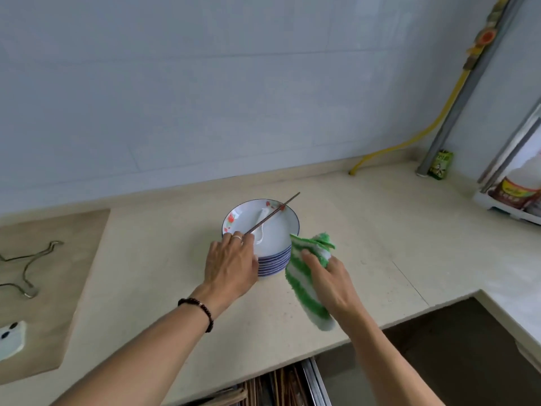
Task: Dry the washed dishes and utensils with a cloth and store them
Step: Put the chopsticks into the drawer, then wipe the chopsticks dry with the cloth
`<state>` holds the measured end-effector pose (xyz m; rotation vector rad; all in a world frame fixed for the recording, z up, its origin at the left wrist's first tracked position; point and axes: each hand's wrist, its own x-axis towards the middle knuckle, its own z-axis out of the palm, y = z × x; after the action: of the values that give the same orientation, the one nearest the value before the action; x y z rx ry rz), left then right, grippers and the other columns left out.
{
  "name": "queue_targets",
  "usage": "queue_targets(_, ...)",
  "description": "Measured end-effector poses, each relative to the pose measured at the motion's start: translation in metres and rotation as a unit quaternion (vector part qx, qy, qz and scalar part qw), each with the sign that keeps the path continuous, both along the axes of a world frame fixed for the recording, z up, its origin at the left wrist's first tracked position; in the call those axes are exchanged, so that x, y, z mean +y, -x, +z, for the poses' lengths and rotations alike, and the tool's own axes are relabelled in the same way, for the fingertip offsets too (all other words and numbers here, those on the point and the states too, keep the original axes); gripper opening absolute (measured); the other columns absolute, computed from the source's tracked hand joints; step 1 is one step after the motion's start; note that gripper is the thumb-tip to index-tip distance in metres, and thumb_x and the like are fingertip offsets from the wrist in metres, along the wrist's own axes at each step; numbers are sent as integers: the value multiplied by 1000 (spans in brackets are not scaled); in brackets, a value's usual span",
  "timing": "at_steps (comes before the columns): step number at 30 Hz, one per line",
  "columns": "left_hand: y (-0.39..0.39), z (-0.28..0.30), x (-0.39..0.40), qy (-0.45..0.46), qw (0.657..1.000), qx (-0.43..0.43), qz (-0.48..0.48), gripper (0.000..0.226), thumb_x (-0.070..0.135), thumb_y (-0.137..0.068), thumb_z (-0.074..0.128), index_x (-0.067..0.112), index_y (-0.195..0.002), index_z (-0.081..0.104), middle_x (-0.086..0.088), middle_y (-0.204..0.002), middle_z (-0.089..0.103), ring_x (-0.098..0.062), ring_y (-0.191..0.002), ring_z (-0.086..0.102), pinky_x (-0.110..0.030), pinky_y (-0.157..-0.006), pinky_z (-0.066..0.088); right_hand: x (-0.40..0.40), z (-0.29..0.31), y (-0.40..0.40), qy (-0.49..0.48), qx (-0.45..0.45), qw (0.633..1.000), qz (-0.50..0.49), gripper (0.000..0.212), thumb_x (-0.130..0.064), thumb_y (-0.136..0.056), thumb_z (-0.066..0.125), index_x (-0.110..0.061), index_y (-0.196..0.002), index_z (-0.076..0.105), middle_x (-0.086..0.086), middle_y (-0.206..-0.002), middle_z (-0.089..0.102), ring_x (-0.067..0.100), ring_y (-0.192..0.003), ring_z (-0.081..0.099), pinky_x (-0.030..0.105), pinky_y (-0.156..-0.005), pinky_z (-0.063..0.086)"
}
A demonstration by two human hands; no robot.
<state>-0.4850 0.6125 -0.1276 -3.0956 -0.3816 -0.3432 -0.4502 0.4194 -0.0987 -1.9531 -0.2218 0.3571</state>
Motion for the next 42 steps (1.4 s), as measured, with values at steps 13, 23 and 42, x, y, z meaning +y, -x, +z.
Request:
queue_targets(13, -51, -13, 46, 93, 995, 30, 30, 17, 1, -90, 43, 16, -89, 51, -12, -100, 69, -35, -95, 63, -35, -70, 33, 34, -4, -33, -21, 21, 998, -47, 37, -51, -90, 44, -25, -114, 56, 1, -109, 66, 23, -100, 65, 45, -93, 53)
queue_targets(23, -25, 60, -2, 317, 943, -83, 53, 26, 8, -97, 46, 8, -88, 70, -12, -87, 71, -34, -90, 63, -40, -77, 49, 66, 49, -46, -213, 100, 962, -140, 35, -42, -98, 58, -16, -120, 46, 0, -99, 60, 18, -92, 61, 35, -88, 47)
queue_targets(42, 43, 173, -1, 198, 980, -32, -17, 29, 25, -105, 36, 16, -82, 51, -1, -96, 73, -29, -82, 61, -40, -73, 46, 95, 141, -69, -461, 226, 829, -223, 22, -20, -104, 51, -3, -109, 63, 17, -78, 66, 21, -56, 65, 33, -54, 55)
